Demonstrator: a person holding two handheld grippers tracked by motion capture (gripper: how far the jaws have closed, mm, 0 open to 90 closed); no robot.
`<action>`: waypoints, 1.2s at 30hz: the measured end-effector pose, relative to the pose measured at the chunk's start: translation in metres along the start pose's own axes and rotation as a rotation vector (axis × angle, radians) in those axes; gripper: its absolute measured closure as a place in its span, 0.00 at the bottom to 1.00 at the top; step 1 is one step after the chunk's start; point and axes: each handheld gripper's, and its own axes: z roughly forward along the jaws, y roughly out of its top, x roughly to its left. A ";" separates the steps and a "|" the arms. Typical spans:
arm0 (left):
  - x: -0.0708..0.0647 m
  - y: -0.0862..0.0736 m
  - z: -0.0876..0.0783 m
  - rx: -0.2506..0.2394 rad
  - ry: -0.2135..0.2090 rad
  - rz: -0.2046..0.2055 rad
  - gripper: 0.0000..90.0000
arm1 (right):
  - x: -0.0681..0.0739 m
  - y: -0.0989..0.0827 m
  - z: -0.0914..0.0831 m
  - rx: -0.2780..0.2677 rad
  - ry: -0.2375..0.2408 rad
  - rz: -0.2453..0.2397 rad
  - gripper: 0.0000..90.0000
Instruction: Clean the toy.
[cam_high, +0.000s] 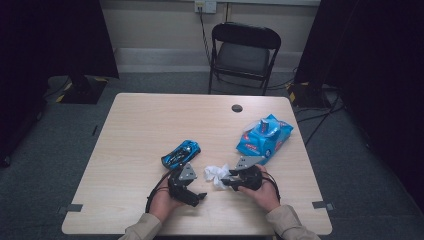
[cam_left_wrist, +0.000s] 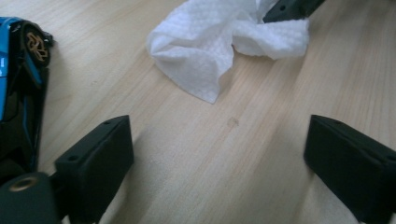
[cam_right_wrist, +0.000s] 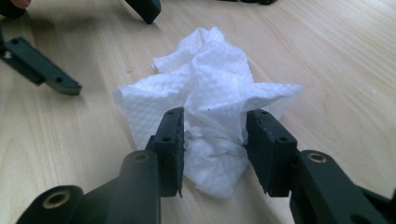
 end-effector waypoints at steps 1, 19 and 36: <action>0.000 0.000 0.000 -0.002 -0.004 0.004 0.19 | 0.000 0.000 0.000 -0.002 0.001 0.003 0.65; 0.083 0.048 -0.019 -0.035 0.144 -0.067 0.26 | -0.001 -0.001 0.000 -0.007 0.000 0.001 0.65; 0.111 0.054 0.016 0.055 0.159 -0.157 0.18 | -0.002 -0.002 0.001 -0.017 0.004 0.008 0.65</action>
